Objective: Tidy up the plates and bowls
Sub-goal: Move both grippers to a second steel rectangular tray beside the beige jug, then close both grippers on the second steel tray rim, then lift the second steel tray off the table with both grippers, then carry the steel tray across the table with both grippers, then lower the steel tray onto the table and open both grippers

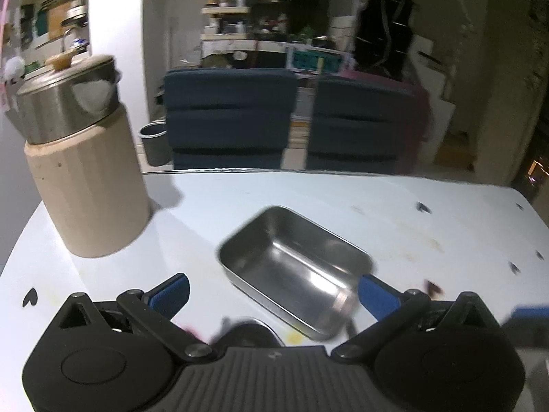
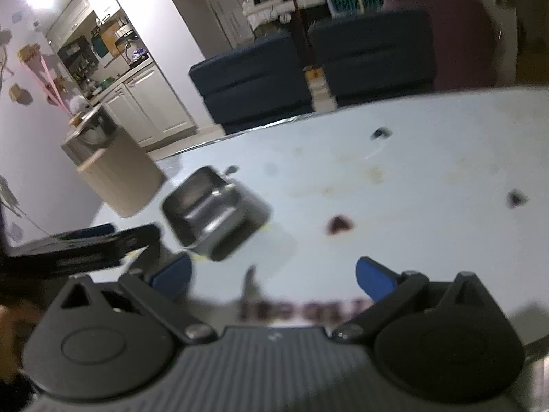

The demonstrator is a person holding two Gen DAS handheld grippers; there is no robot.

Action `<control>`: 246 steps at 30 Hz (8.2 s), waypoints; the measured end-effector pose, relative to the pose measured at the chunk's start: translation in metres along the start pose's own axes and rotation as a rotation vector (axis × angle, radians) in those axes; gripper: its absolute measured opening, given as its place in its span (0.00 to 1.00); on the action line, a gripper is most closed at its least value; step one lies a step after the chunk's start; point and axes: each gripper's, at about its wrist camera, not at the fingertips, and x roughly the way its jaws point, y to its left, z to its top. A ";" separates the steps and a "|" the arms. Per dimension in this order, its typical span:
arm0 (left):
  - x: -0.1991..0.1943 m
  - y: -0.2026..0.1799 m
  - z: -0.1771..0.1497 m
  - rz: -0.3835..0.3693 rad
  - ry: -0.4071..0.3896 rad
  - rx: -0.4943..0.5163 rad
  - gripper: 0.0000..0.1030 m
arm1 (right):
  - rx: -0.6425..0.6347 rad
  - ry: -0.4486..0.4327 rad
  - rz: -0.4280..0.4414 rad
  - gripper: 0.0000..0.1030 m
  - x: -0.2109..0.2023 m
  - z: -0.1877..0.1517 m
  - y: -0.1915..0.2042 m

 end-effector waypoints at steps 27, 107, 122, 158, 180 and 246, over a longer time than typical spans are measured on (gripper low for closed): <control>0.065 0.051 0.006 0.080 0.019 0.015 1.00 | 0.260 0.133 -0.018 0.58 0.109 0.006 0.038; -0.119 -0.134 -0.058 -0.332 -0.018 0.051 0.11 | -0.115 -0.110 -0.040 0.08 -0.103 -0.021 -0.041; -0.108 -0.201 -0.077 -0.378 0.047 0.155 0.11 | -0.090 -0.144 -0.089 0.08 -0.125 -0.036 -0.073; -0.055 -0.274 -0.114 -0.434 0.250 0.283 0.13 | -0.116 -0.085 -0.255 0.12 -0.131 -0.057 -0.102; -0.035 -0.278 -0.126 -0.451 0.306 0.296 0.14 | -0.161 -0.005 -0.339 0.09 -0.112 -0.060 -0.108; -0.040 -0.278 -0.108 -0.437 0.260 0.268 0.80 | -0.109 0.115 -0.326 0.25 -0.065 -0.058 -0.161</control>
